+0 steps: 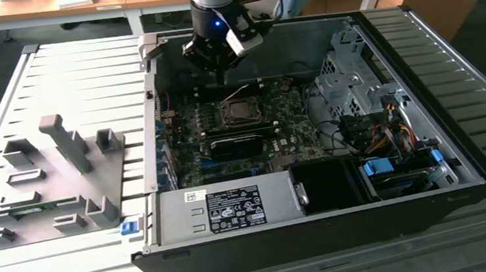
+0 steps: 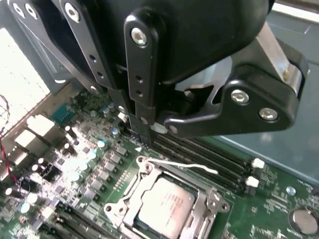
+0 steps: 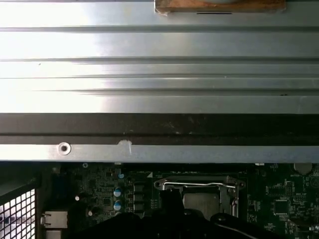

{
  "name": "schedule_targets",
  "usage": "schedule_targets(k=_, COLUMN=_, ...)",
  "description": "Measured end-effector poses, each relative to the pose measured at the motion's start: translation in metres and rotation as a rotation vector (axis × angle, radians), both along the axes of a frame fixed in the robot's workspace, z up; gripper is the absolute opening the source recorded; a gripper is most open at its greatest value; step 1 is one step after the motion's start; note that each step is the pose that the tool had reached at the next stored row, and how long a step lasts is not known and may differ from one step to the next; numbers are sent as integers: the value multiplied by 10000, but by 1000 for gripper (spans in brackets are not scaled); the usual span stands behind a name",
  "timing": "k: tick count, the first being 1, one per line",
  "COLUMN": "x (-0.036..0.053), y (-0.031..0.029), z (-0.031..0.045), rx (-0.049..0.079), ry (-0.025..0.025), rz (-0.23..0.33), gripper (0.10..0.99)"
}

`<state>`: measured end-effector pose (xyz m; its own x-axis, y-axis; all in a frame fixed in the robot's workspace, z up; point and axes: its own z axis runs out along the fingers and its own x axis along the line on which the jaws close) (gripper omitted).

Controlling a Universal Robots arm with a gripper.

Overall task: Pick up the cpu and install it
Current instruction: 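Install the first cpu locking lever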

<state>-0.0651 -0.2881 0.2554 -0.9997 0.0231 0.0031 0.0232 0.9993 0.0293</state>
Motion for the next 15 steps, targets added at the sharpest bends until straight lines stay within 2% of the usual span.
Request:
schedule_targets(k=1, x=0, y=-8, z=-3, rx=85, ry=0, rz=0, gripper=106)
schedule_targets(k=4, x=0, y=-33, z=-12, rx=504, ry=-1, rz=0, gripper=106)
schedule_targets(k=5, x=3, y=-37, z=-18, rx=581, ry=-1, rz=0, gripper=106)
schedule_targets(k=10, x=60, y=-37, z=-59, rx=584, ry=0, rz=0, gripper=106)
schedule_targets(k=15, x=121, y=-37, z=-147, rx=585, ry=1, rz=2, gripper=106)
